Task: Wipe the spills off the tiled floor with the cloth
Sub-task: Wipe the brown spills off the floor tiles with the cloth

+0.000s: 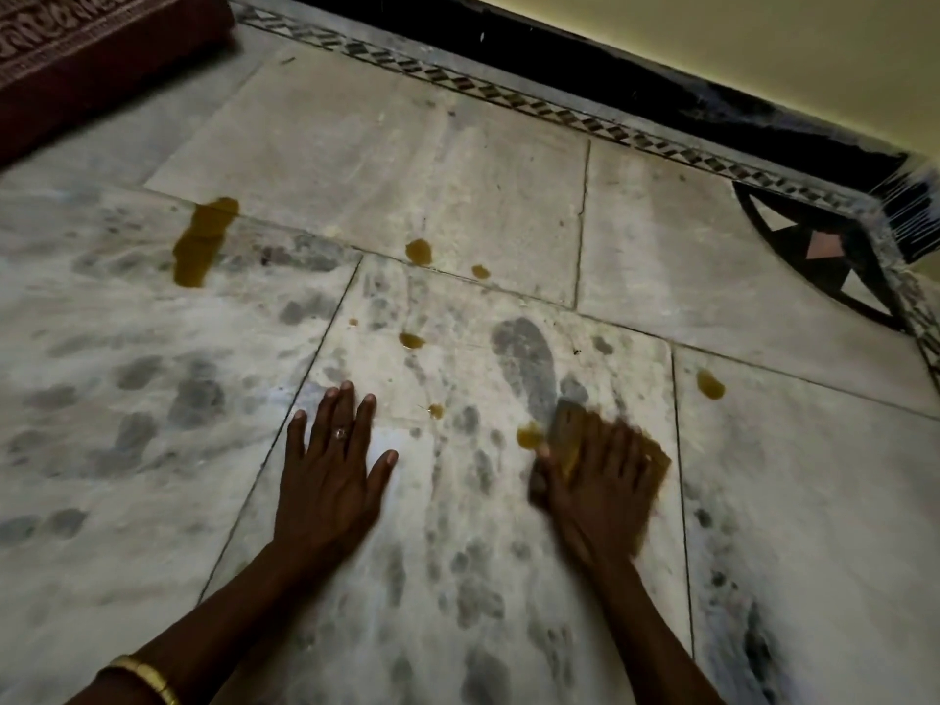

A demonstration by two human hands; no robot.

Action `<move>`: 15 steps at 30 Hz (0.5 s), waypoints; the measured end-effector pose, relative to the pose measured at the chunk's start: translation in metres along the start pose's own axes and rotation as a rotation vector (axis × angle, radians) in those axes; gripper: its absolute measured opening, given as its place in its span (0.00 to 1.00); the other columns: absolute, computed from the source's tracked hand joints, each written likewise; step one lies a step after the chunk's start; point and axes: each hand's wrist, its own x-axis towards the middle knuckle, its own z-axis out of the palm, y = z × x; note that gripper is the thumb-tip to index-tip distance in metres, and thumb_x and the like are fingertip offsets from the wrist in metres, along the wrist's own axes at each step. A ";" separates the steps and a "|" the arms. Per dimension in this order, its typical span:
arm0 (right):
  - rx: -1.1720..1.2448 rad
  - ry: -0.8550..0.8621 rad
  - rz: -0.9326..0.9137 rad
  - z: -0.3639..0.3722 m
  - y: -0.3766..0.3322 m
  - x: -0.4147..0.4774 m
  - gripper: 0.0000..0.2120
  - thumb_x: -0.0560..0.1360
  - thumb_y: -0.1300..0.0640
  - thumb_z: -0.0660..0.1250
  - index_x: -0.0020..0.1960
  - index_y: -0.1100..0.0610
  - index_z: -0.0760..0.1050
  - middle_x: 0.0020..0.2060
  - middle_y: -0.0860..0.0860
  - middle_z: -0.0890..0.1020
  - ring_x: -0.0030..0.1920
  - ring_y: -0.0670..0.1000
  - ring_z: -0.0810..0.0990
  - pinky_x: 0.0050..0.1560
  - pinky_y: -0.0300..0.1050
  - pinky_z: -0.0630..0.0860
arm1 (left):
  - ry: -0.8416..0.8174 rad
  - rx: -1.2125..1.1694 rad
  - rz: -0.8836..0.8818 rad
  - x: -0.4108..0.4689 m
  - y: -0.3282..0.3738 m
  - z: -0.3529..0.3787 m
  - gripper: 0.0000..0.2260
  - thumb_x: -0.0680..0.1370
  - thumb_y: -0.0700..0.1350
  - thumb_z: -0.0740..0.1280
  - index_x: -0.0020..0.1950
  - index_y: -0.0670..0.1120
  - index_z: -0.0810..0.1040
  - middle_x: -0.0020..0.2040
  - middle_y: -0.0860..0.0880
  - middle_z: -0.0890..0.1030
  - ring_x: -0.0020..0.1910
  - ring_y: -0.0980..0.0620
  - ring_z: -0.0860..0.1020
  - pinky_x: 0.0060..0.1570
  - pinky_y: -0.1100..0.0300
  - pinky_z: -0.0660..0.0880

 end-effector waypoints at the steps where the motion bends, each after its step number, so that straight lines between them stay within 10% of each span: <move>1: -0.006 -0.006 -0.028 0.002 -0.018 0.017 0.43 0.70 0.24 0.34 0.77 0.49 0.43 0.78 0.59 0.51 0.77 0.60 0.47 0.75 0.57 0.38 | -0.005 0.001 0.001 0.001 0.000 0.000 0.30 0.80 0.59 0.46 0.79 0.46 0.54 0.79 0.44 0.53 0.78 0.48 0.50 0.75 0.44 0.48; 10: -0.117 -0.077 -0.543 0.009 -0.052 -0.021 0.33 0.75 0.38 0.50 0.77 0.41 0.46 0.78 0.54 0.52 0.78 0.57 0.45 0.74 0.62 0.47 | 0.000 0.013 0.015 0.002 -0.002 -0.004 0.27 0.79 0.52 0.50 0.77 0.44 0.59 0.78 0.43 0.56 0.77 0.46 0.56 0.74 0.43 0.52; 15: -0.203 -0.035 -0.207 0.002 0.014 0.000 0.31 0.74 0.40 0.45 0.77 0.44 0.51 0.77 0.57 0.58 0.77 0.59 0.52 0.74 0.62 0.46 | -0.015 -0.012 0.004 0.003 0.001 -0.006 0.27 0.79 0.52 0.51 0.77 0.44 0.59 0.79 0.42 0.56 0.78 0.46 0.54 0.74 0.43 0.53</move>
